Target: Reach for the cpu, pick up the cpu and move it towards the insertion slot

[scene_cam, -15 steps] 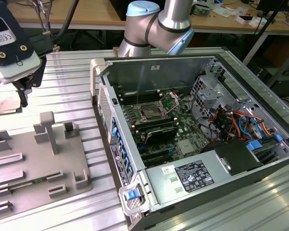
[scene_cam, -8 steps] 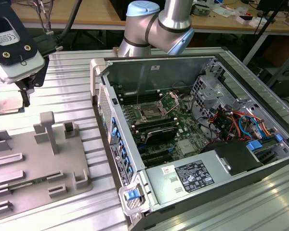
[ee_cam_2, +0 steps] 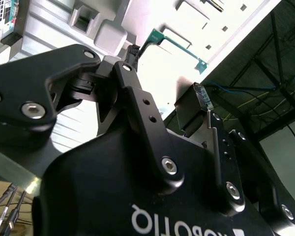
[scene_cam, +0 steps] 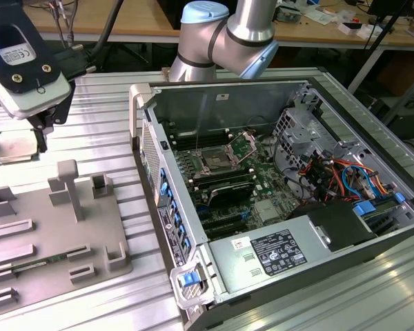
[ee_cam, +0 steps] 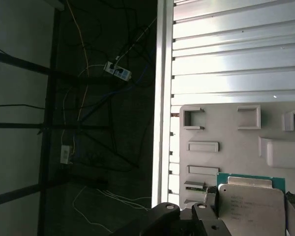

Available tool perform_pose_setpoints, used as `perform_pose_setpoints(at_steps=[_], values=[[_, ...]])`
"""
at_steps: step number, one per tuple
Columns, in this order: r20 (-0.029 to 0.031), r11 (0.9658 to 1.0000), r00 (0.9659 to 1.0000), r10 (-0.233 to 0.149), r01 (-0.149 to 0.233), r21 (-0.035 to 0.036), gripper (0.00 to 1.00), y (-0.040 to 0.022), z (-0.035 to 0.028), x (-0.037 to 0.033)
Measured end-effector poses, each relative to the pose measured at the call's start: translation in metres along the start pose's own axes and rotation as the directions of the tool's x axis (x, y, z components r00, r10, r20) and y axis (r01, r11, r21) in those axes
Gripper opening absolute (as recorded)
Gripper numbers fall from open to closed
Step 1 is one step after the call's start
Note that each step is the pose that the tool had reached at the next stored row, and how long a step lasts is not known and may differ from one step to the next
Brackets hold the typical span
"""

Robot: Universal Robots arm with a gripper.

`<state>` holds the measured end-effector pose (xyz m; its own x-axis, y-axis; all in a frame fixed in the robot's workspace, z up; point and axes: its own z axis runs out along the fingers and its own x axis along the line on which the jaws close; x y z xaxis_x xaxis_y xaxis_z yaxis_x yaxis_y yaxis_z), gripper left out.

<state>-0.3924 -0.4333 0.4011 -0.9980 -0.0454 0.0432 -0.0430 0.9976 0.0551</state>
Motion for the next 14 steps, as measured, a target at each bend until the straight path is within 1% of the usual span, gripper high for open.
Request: perform_pose_setpoints(at_steps=[11,14], values=[[0.0,1.0,1.0,0.0,0.0,0.0,0.55,-0.0002,-0.0002,-0.0042],[0.0,1.0,1.0,0.0,0.0,0.0,0.55,-0.0002,-0.0003,-0.0063]])
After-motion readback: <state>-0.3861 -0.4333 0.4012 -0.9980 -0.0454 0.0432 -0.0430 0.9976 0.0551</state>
